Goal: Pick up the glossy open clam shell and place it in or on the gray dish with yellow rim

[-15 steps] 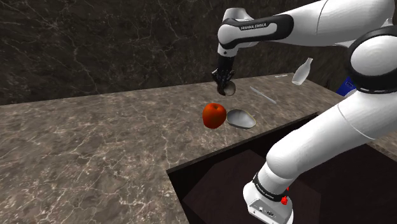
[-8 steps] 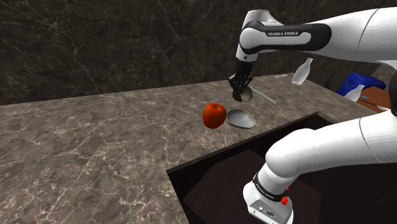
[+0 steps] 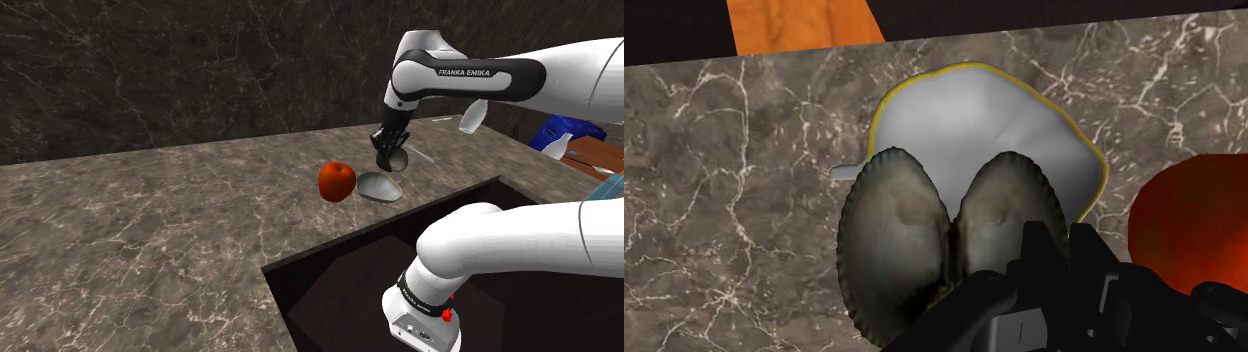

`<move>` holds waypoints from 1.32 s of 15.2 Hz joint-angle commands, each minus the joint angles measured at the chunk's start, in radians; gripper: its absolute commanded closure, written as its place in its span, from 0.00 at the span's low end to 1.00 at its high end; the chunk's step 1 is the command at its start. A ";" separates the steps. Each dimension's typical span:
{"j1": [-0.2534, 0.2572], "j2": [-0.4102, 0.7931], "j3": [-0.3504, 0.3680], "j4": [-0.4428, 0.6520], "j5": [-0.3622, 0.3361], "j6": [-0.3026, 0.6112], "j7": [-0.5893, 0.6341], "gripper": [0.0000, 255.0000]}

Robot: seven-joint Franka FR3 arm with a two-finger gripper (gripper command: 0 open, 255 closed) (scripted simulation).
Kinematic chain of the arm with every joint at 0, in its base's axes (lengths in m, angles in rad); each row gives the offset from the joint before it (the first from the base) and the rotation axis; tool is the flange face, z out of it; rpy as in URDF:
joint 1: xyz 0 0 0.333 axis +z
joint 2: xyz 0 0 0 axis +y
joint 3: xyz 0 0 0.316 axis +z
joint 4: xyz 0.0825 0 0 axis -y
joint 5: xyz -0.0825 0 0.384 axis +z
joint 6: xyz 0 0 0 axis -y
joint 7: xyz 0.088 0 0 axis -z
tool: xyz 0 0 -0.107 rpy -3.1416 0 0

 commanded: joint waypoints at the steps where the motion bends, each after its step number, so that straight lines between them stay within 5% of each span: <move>1: -0.001 0.000 -0.003 -0.026 -0.003 0.027 0.001 1.00; 12: -0.008 0.038 -0.021 -0.158 -0.022 0.196 0.012 1.00; 20: -0.008 0.038 -0.021 -0.158 -0.022 0.196 0.012 1.00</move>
